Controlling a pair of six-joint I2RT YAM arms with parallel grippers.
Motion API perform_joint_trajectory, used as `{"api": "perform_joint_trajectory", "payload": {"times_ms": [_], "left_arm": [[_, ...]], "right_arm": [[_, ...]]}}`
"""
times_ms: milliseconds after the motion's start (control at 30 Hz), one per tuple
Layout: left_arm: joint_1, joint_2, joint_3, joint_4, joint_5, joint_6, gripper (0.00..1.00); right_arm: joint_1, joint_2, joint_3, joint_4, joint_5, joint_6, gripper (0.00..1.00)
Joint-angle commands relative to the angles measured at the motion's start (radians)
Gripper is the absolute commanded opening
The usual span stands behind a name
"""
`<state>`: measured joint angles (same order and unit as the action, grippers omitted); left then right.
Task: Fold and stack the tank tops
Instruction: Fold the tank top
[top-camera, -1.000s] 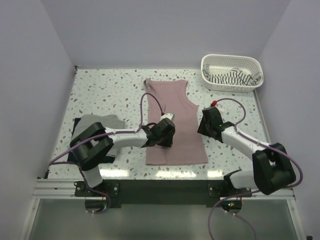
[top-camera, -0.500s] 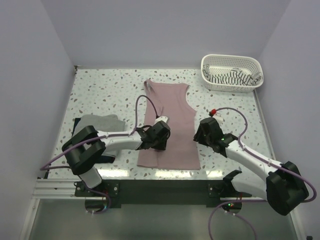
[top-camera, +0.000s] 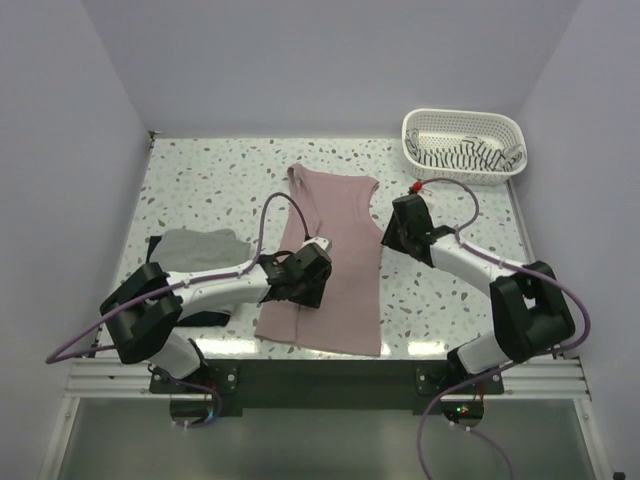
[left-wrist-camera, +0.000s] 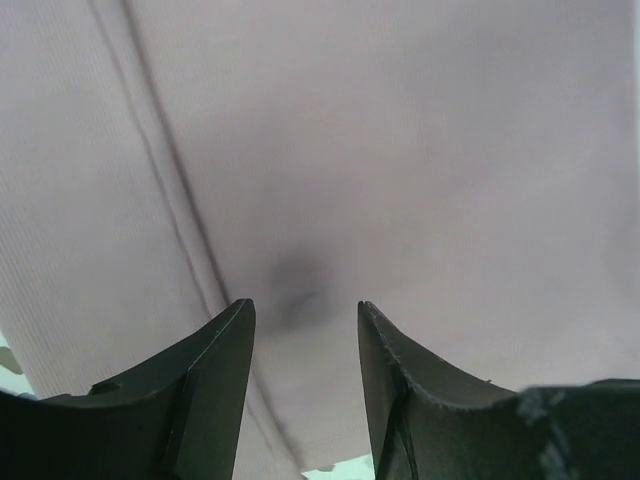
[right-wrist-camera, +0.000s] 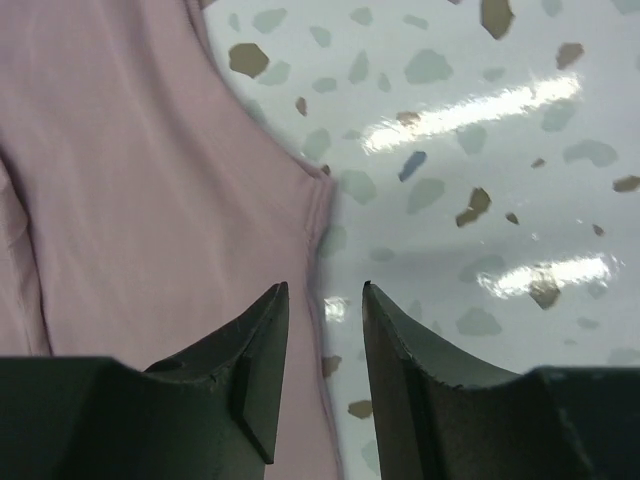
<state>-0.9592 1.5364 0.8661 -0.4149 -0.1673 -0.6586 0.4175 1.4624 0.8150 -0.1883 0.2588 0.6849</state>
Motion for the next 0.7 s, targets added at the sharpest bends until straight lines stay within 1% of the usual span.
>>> {"api": "perform_joint_trajectory", "payload": {"times_ms": [0,67,167,300,467,600,667], "left_arm": [[-0.03,-0.056,0.083,0.001,0.032,0.024,0.51],[-0.047,-0.058,0.093,0.01,0.048,0.008,0.51],[-0.101,-0.048,0.111,0.036,0.06,-0.016,0.51],[-0.199,0.002,0.134,0.08,0.065,-0.052,0.51],[-0.266,0.042,0.152,0.137,0.083,-0.087,0.52],[-0.331,0.096,0.186,0.16,0.084,-0.098,0.52],[-0.346,0.113,0.201,0.166,0.086,-0.098,0.52]], "right_arm": [[-0.008,0.067,0.067,0.055,-0.049,-0.035,0.38],[-0.009,0.082,0.076,0.056,-0.053,-0.031,0.36],[-0.014,0.105,0.076,0.064,-0.044,-0.031,0.36],[-0.028,0.128,0.07,0.108,-0.053,-0.028,0.36],[-0.057,0.177,0.073,0.153,-0.081,-0.022,0.36],[-0.074,0.213,0.07,0.185,-0.118,-0.012,0.33],[-0.075,0.236,0.072,0.182,-0.125,-0.007,0.31]]}}
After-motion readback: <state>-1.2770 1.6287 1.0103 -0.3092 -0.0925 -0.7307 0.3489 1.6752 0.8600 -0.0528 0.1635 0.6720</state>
